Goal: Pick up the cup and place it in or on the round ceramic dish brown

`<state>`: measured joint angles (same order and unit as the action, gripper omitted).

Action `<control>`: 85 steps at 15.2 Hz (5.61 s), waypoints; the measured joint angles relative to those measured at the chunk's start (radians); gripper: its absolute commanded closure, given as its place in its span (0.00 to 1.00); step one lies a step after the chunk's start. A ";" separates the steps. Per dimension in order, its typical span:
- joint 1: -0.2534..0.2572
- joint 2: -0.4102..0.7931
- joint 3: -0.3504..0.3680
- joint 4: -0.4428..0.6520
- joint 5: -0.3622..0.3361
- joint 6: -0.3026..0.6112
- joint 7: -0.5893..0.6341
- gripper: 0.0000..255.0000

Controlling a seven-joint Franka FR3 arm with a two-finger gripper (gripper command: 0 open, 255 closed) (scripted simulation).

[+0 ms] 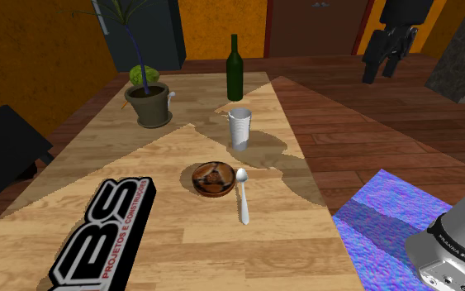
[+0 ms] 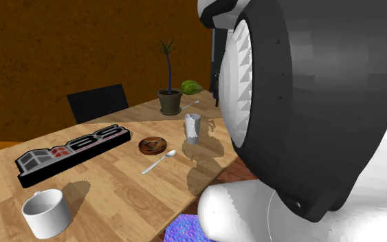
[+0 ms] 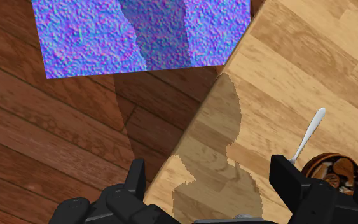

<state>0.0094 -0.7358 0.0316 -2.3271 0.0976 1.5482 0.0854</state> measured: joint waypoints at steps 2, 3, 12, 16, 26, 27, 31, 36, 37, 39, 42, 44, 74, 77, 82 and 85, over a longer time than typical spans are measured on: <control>0.001 0.015 0.003 0.003 0.002 0.013 0.001 0.00; 0.003 0.037 0.008 0.004 0.006 0.034 0.005 0.00; 0.014 0.336 0.052 0.098 0.023 0.250 0.027 0.00; 0.021 0.487 0.074 0.177 0.022 0.328 0.046 0.00; 0.042 0.869 0.103 0.461 -0.013 0.438 0.090 0.00; 0.045 0.912 0.104 0.505 -0.019 0.439 0.095 0.00; 0.062 1.056 0.108 0.650 -0.039 0.441 0.115 0.00; 0.065 1.093 0.107 0.639 -0.042 0.490 0.114 0.00; 0.066 1.096 0.108 0.630 -0.042 0.502 0.115 0.00; 0.068 1.107 0.108 0.618 -0.043 0.526 0.116 0.00; 0.068 1.109 0.108 0.614 -0.043 0.532 0.115 0.00; 0.068 1.109 0.108 0.613 -0.044 0.533 0.115 0.00; 0.066 1.051 0.110 0.758 -0.041 0.330 0.127 1.00; 0.066 1.044 0.111 0.790 -0.041 0.291 0.130 1.00; 0.090 1.013 0.125 0.795 -0.041 0.260 0.171 1.00; 0.124 0.978 0.146 0.776 -0.041 0.248 0.227 1.00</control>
<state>0.1337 0.2417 0.1778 -1.5510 0.0568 1.7960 0.3122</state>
